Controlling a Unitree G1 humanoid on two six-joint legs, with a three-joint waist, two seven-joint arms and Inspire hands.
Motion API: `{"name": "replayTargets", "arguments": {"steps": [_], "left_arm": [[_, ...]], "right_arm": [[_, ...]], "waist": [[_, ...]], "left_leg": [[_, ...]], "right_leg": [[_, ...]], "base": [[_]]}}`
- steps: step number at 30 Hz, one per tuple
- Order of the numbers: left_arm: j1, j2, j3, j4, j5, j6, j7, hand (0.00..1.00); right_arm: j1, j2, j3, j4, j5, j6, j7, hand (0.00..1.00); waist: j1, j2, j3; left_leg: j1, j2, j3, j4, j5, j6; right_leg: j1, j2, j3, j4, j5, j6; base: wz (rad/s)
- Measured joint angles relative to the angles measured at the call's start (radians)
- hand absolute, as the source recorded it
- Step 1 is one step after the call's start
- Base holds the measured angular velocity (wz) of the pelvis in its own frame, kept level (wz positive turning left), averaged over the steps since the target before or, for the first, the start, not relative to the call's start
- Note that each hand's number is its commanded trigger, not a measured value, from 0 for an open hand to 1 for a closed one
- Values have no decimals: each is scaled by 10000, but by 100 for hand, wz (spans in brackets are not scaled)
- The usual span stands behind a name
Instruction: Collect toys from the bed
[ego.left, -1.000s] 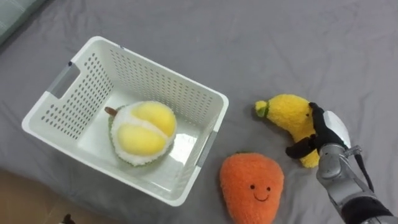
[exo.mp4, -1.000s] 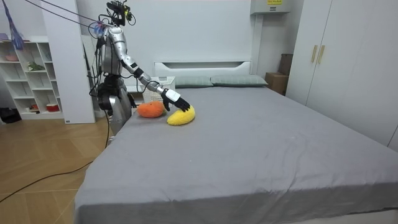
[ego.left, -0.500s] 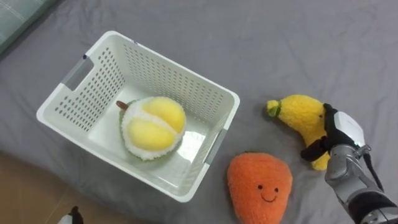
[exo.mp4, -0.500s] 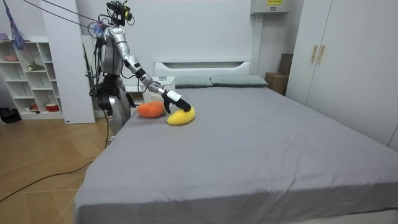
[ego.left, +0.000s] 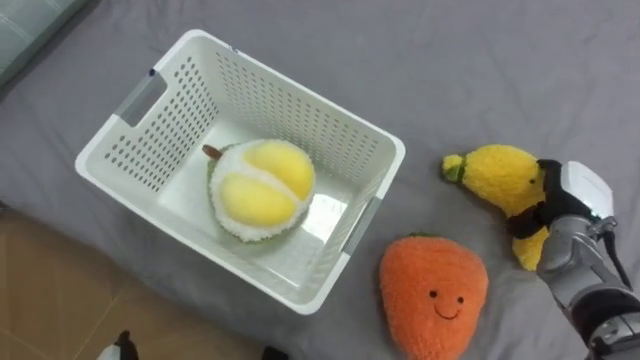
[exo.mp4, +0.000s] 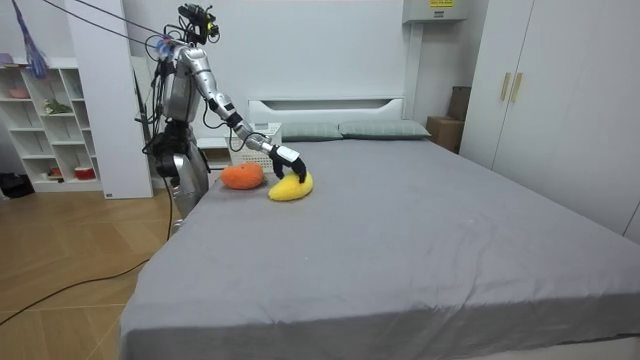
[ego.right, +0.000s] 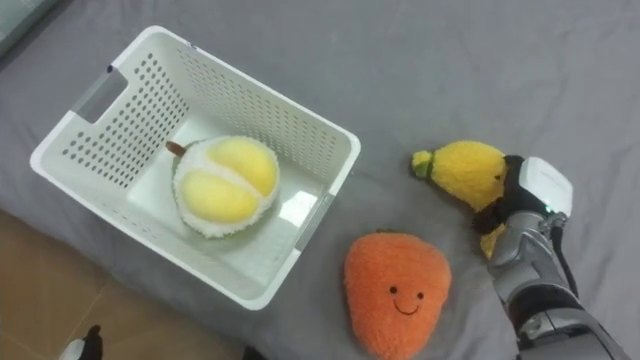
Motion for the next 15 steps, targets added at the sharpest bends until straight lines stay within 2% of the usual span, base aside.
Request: {"name": "replayTargets", "arguments": {"steps": [6,10,15], "left_arm": [[-101,7,-16,-68,-20,-11,-379,0],[-99,-2,-40,-217,-60,-38,-637,0],[-99,-2,-49,-264,-25,-35,-761,0]], "right_arm": [[-46,-176,-1,327,244,-2,-6,100],[-291,-220,0,939,533,-204,2,100],[-290,-235,-4,1027,577,-316,6,100]], "waist": [[185,175,-11],[167,309,-11],[112,351,-14]], "left_leg": [[-50,0,-32,9,1,-1],[-53,-14,-90,15,5,-5],[-124,-39,-189,17,63,-14]], "right_leg": [[-38,0,-20,-2,0,0],[-1,-1,-92,-1,0,0],[-32,-18,-150,5,-1,0]], "base": [[1],[5],[7]]}}
